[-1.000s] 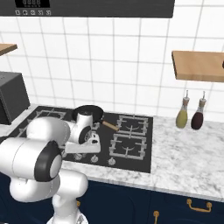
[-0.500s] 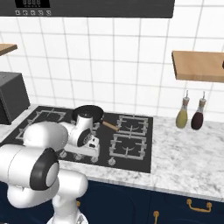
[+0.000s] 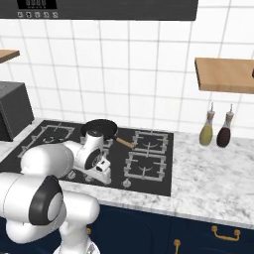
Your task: Turn off the rear center burner of the stove.
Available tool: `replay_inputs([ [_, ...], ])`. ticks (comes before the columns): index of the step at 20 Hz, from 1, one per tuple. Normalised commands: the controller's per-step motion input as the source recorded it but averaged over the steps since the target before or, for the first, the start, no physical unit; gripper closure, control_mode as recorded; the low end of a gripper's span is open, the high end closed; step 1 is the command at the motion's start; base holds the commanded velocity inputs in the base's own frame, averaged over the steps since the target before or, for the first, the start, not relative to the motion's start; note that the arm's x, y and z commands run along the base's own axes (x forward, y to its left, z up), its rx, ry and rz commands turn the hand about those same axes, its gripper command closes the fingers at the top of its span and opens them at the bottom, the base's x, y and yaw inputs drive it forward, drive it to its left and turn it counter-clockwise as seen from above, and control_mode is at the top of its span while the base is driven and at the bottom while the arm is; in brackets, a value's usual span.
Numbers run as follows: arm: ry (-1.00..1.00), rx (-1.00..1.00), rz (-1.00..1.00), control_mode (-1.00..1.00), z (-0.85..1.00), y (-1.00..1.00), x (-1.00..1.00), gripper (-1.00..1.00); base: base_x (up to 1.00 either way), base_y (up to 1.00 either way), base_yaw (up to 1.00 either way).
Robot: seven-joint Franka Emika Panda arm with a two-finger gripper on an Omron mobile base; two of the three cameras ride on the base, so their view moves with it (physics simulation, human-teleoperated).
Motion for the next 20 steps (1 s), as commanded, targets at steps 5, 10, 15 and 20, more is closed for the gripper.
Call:
replay_inputs([
  [5,0.00,0.00,-0.33,-1.00,-0.21,0.03,0.00,1.00,0.00,0.00,0.00],
  [10,0.00,0.00,-0.33,-1.00,-0.22,0.04,-0.01,1.00,0.00,0.00,0.00],
  [15,0.00,0.00,-0.33,-1.00,-0.20,0.01,-0.01,1.00,0.00,0.00,0.00],
  [20,0.00,0.00,-0.33,-1.00,-0.20,0.01,-0.05,1.00,0.00,0.00,0.00],
])
